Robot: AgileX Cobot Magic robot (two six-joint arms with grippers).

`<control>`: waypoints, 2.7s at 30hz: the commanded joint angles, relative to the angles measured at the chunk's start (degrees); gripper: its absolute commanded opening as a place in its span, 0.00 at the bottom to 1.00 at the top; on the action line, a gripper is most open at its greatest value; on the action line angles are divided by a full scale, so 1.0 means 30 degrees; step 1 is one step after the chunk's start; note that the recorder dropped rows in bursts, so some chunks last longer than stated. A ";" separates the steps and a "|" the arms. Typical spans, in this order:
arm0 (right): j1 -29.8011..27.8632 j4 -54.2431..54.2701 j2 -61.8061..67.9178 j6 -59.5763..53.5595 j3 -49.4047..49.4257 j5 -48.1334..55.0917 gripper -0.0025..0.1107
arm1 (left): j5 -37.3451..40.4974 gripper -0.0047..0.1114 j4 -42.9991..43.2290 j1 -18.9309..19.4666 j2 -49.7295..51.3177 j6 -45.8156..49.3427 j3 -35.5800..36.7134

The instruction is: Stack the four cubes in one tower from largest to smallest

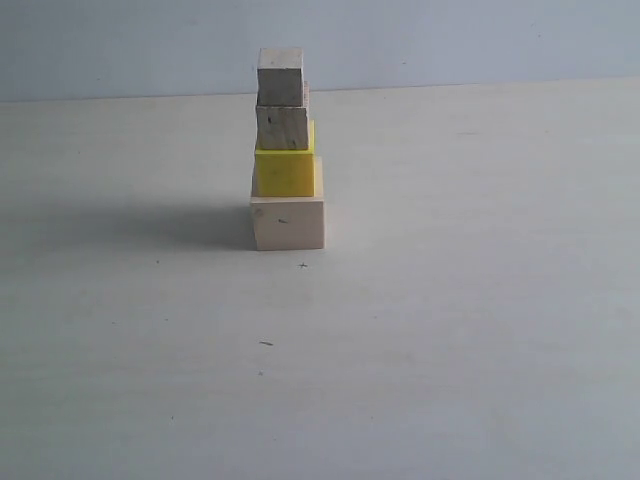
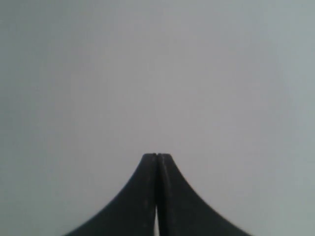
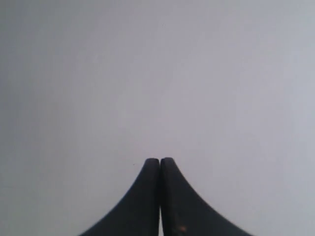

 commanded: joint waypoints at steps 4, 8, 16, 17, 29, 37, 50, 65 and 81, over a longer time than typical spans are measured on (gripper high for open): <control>-0.0059 -0.6759 -0.2523 0.3250 0.2161 0.0063 0.02 | -0.0552 0.04 -0.0036 -0.0012 -0.3026 0.0130 0.0946; -0.0059 -1.4497 -0.3051 0.8076 0.2161 0.1233 0.02 | -0.0319 0.04 -0.0036 -0.0012 -0.3307 0.0130 0.1316; -0.0017 -2.5142 -0.5260 1.7600 0.2161 0.6633 0.02 | 0.0447 0.04 -0.0079 -0.0012 -0.3386 -0.0118 0.2122; -0.0017 -2.4914 -0.5563 1.7219 0.2161 0.6785 0.02 | 0.0739 0.04 -0.0079 -0.0012 -0.3386 -0.0171 0.2159; -0.0017 -2.3823 -0.8210 1.4090 0.2161 0.9357 0.02 | 0.1694 0.04 -0.0201 -0.0012 -0.3489 -0.0247 0.2159; -0.0017 -1.6710 -0.8923 1.4715 0.2161 0.7438 0.02 | 0.1912 0.04 -0.0629 -0.0012 -0.4660 -0.0207 0.2159; -0.0017 -1.4457 -0.8012 1.4448 0.6807 -0.4475 0.02 | 0.2985 0.04 -0.0508 -0.0012 -0.7324 -0.0178 0.2159; -0.0017 -1.7930 -0.8405 1.4632 0.8055 -0.8632 0.02 | 0.3879 0.04 0.0599 -0.0012 -0.8582 -0.0138 0.2159; -0.0017 -2.1389 -1.3063 1.4970 0.8055 -0.8544 0.02 | 0.5110 0.04 0.1125 0.0124 -1.0396 -0.0883 0.2159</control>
